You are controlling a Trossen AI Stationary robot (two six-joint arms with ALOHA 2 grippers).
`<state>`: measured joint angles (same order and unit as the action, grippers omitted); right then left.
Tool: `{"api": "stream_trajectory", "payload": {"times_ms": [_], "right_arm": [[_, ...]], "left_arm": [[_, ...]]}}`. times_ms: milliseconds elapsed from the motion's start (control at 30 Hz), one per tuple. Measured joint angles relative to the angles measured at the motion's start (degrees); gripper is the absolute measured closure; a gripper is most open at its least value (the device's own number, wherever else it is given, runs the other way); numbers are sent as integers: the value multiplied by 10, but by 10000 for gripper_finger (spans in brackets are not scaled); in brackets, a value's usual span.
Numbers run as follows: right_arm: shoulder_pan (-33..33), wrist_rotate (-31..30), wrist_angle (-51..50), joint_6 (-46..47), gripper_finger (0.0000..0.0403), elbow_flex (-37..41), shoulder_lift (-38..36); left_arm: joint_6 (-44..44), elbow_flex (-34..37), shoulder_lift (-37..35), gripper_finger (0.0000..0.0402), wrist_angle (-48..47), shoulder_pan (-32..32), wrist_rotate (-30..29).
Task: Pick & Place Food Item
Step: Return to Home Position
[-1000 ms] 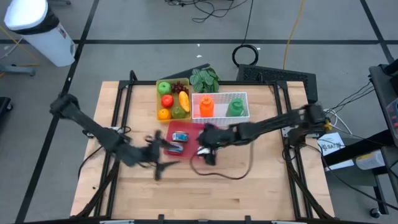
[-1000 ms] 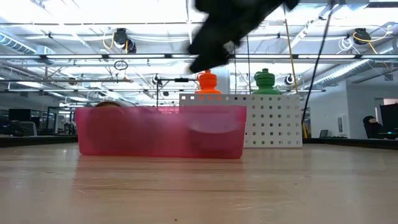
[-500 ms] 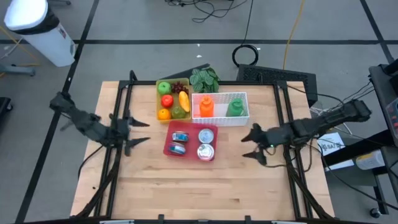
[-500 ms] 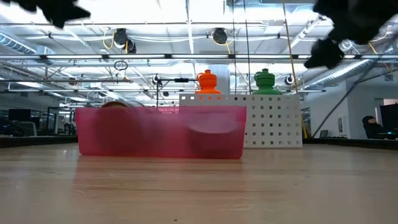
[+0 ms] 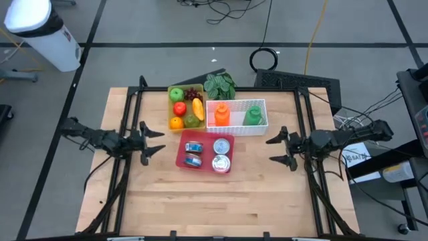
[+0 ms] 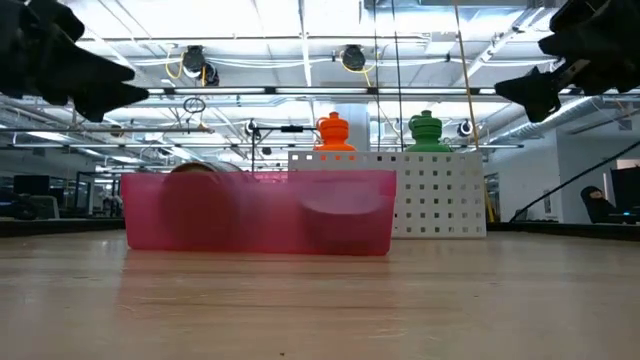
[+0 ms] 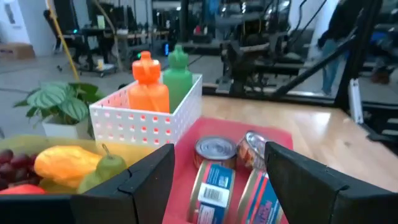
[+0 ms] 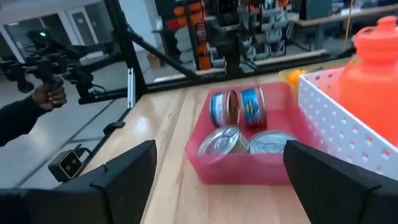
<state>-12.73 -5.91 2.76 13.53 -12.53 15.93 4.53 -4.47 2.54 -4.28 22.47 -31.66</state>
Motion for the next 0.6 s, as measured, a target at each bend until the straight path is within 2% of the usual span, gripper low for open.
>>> {"api": "stream_trajectory", "payload": {"times_ms": [33, 167, 300, 500, 600], "right_arm": [[1, 0, -7, -5, 69, 4, -17], [3, 0, -7, -18, 72, 28, -69], [3, 1, 0, -38, 73, 58, -102], [3, 1, 82, -55, 71, 109, -110], [3, 2, 57, -67, 73, 114, -108]], "left_arm": [[-5, 0, -22, 142, -15, -8, 13], [-6, 2, -23, 142, -16, -36, 51], [11, 20, -13, 142, 35, -55, 91], [-24, 24, -14, 142, 77, -60, 135], [-27, 24, -15, 142, 74, -60, 135]]}}
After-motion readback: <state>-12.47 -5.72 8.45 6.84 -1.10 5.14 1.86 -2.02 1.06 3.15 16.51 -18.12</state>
